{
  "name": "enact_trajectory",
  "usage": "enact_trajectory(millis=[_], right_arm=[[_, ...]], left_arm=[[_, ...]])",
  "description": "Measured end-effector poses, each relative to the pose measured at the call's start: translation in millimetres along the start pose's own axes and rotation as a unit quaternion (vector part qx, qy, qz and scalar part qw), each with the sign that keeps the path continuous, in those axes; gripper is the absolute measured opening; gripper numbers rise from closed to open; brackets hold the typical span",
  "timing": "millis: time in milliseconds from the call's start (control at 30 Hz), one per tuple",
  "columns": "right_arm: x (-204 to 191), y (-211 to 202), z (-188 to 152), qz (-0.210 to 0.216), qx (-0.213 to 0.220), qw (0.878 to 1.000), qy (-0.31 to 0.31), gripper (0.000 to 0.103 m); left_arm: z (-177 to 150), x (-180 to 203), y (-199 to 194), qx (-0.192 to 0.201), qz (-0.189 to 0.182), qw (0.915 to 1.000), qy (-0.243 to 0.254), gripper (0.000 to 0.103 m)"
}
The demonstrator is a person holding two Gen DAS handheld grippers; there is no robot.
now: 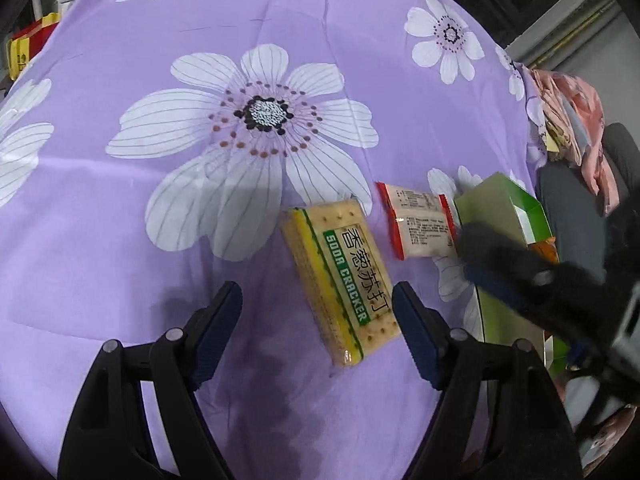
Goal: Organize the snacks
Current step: 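Move the right gripper to the yellow soda cracker pack and grasp it, then lift the soda cracker pack with the right gripper and carry it over the box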
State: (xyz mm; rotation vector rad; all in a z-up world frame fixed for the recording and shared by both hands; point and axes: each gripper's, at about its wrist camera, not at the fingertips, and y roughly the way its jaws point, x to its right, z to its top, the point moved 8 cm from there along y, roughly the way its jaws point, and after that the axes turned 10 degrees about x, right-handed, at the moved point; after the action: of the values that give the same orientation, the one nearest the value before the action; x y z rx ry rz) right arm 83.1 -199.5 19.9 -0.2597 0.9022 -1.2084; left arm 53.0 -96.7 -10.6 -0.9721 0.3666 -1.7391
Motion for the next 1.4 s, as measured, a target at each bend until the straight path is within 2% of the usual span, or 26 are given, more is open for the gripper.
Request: enact_trajectory(millis=[67,233,433,533,633,767,900,1033,1267,1400], right_arm=[[-3.5,12.3,-7.1,0.002,-0.019,1.000,0.001,0.078],[-4.4,33.8,-20.2,0.003,-0.052,0.999,0.007,0.078],[-0.7,47.8,-29.0,-0.007,-0.067,0.998,0.014,0.078],[-0.6,50.5,-29.2,0.003,-0.065,0.998,0.026,0.077],[-3.7,53.2,-30.0,0.018,-0.064,0.997,0.032,0.074],[-4.9,49.4,-30.4,0.005,-0.058,0.998,0.021,0.068],[-12.0,35.3,-23.4,0.007,-0.027,1.000,0.006,0.068],[-23.2,11.9,-14.4,0.015,0.010,1.000,-0.009,0.068],[-36.1,-38.0,5.7,0.012,0.081,0.996,-0.036,0.068],[-33.4,-67.5,16.3,0.017,0.114,0.993,-0.033,0.068]], left_arm=[[-1.5,1.4,1.6,0.002,0.002,1.0000,0.007,0.077],[-11.3,-1.0,11.3,-0.024,-0.009,0.9997,0.001,0.074],[-12.3,0.2,14.2,-0.016,0.006,0.9997,0.020,0.059],[-13.5,5.8,18.3,-0.017,-0.019,0.9996,0.013,0.046],[-13.7,9.6,18.7,-0.011,-0.028,0.9993,0.023,0.040],[-13.6,14.9,15.0,0.001,-0.028,0.9989,0.038,0.038],[-7.8,25.0,4.2,0.030,-0.039,0.9975,0.051,0.038],[0.7,41.7,-16.6,0.076,-0.043,0.9930,0.080,0.038],[14.2,77.9,-47.0,0.137,-0.058,0.9814,0.122,0.038],[20.8,106.3,-62.8,0.165,-0.069,0.9716,0.155,0.038]])
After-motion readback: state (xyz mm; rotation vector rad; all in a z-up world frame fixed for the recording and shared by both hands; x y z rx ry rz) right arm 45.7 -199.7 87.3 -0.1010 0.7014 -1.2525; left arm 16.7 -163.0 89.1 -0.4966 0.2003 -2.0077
